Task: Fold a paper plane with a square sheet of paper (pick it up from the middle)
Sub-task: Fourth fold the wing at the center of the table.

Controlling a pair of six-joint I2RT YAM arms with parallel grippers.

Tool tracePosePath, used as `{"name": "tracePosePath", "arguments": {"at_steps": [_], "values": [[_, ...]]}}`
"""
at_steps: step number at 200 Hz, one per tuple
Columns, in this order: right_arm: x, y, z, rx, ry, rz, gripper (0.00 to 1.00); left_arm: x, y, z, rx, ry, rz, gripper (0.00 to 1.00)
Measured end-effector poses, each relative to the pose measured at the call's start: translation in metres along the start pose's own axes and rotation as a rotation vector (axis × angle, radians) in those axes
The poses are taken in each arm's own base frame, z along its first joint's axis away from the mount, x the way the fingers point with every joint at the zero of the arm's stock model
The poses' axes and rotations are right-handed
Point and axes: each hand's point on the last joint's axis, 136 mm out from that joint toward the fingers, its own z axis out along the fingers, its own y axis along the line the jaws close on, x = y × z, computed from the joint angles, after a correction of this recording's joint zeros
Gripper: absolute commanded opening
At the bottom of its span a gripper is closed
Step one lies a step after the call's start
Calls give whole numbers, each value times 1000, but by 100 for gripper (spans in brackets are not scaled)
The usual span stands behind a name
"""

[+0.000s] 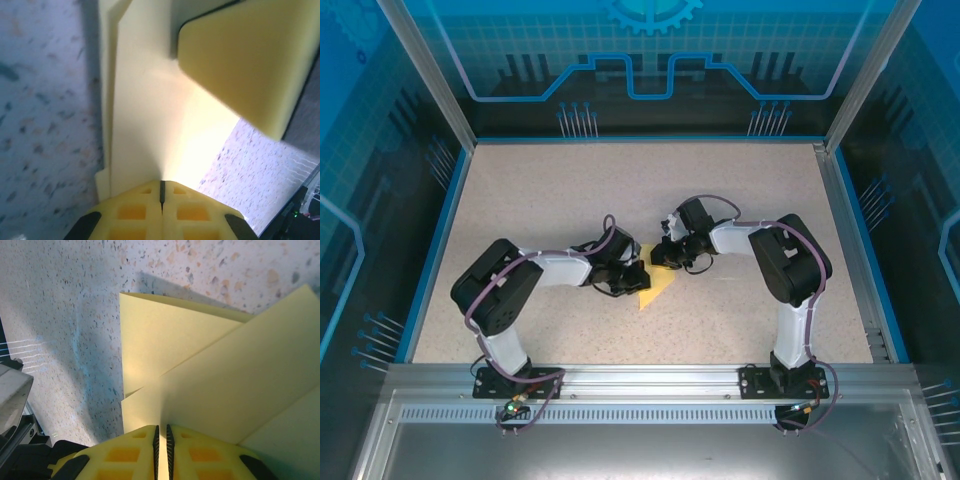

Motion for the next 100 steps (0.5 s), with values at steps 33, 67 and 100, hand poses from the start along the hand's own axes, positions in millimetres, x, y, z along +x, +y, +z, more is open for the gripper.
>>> {"name": "tracePosePath", "arguments": {"at_steps": [33,67,100], "values": [[0,0,0,0,0,0,16,12,6,-9,-34,30,-13,9],[0,0,0,0,0,0,16,16,1,-18,-28,40,-14,13],[0,0,0,0,0,0,16,16,-12,-22,13,54,-1,16]]}}
